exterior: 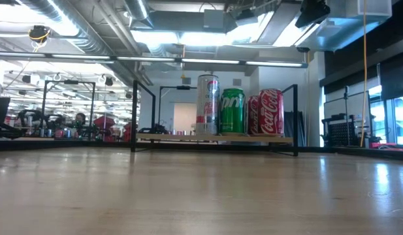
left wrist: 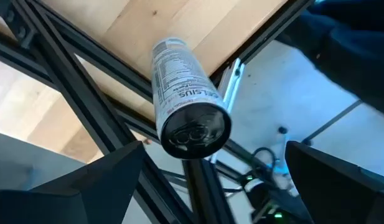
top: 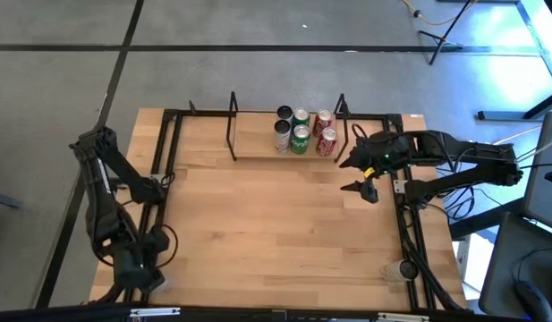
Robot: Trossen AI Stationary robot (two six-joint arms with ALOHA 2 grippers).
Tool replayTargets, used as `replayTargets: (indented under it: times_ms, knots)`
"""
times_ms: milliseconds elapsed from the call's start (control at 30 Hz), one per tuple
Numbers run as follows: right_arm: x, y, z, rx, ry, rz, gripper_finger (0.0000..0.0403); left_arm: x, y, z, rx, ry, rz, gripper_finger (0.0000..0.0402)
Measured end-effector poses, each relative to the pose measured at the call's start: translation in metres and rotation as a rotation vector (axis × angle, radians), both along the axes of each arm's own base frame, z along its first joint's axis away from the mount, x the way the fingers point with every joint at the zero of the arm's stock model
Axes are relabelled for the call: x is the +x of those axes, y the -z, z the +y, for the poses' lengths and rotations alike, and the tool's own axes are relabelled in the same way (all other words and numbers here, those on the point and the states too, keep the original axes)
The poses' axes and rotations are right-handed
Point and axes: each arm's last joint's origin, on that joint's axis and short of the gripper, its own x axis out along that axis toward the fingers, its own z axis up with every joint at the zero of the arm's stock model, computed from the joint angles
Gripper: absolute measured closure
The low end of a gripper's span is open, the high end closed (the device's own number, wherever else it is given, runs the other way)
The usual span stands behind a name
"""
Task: Place canned beverage on shelf
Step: Put the left white yellow soda can on the shelf
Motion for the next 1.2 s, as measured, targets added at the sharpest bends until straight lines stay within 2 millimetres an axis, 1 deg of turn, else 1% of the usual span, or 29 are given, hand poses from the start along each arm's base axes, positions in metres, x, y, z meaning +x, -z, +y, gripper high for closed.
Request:
replayTargets:
  times_ms: [267,600,900,967,1067,1200]
  knots:
    - [0.003,-0.001,0.0,-0.004,0.004,-0.019,0.0081,0.001,0.016,-0.016,0.055,0.116,0.004,0.0021]
    - [0.014,0.007,0.0,-0.008,-0.002,0.025,0.0081,0.003,0.032,-0.033,0.085,0.182,0.019,0.0021]
    - [0.021,0.013,0.0,-0.027,-0.024,0.059,0.0081,0.005,0.05,-0.044,0.163,0.194,0.069,0.0021]
    - [0.021,0.013,0.0,-0.027,-0.024,0.063,0.0081,0.005,0.053,-0.045,0.158,0.196,0.109,0.0022]
    - [0.021,0.013,0.0,-0.029,-0.028,0.06,0.0081,0.005,0.057,-0.048,0.158,0.188,0.147,0.0038]
    - [0.021,0.013,0.0,-0.034,-0.042,0.06,0.0081,0.005,0.058,-0.048,0.176,0.159,0.163,0.0083]
